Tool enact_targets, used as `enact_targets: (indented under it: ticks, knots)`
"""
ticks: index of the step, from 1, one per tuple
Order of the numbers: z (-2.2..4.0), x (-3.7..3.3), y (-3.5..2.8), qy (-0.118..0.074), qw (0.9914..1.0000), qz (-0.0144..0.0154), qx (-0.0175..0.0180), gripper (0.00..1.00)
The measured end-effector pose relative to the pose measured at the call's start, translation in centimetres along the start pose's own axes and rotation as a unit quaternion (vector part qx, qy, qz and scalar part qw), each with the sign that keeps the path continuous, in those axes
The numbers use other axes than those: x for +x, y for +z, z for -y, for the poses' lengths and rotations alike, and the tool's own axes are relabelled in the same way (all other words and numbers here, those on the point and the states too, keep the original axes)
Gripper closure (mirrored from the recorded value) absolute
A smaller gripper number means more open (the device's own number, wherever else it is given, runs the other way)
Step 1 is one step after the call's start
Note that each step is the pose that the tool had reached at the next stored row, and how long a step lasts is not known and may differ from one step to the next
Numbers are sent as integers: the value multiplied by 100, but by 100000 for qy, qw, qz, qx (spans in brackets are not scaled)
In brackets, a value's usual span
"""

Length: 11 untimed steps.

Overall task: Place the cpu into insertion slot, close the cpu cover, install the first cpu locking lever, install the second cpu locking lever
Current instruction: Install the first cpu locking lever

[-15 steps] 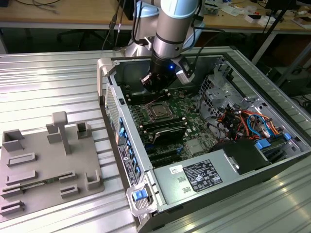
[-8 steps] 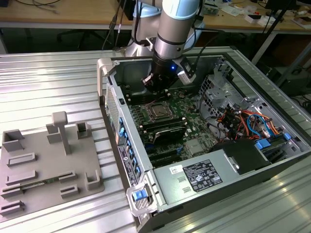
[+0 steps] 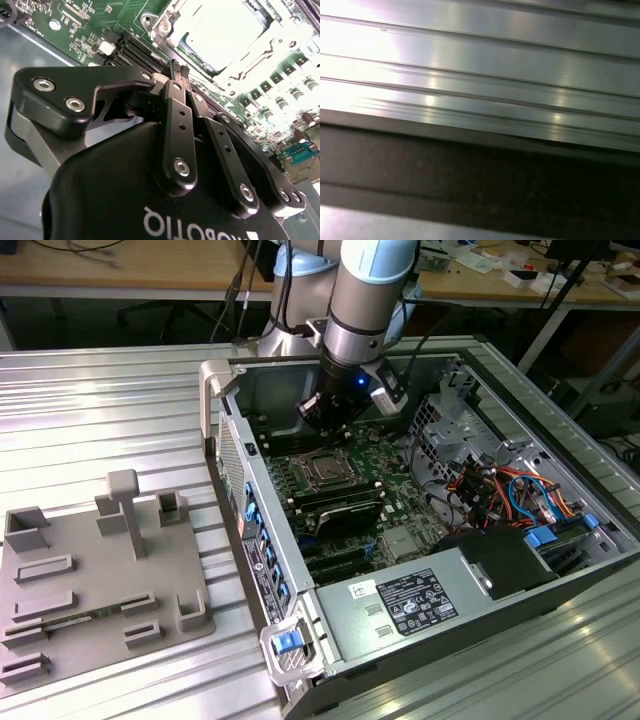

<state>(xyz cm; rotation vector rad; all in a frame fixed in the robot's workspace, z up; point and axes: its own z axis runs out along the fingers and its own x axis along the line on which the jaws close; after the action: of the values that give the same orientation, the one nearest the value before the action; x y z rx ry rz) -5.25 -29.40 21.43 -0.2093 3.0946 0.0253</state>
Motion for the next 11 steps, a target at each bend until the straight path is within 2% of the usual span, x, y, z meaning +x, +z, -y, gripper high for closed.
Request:
enact_targets:
  ticks: [3,11]
  knots:
    - [3,-12,17,1195,99993,22,43,89]
    - [16,-25,54,1257,99992,21,59,89]
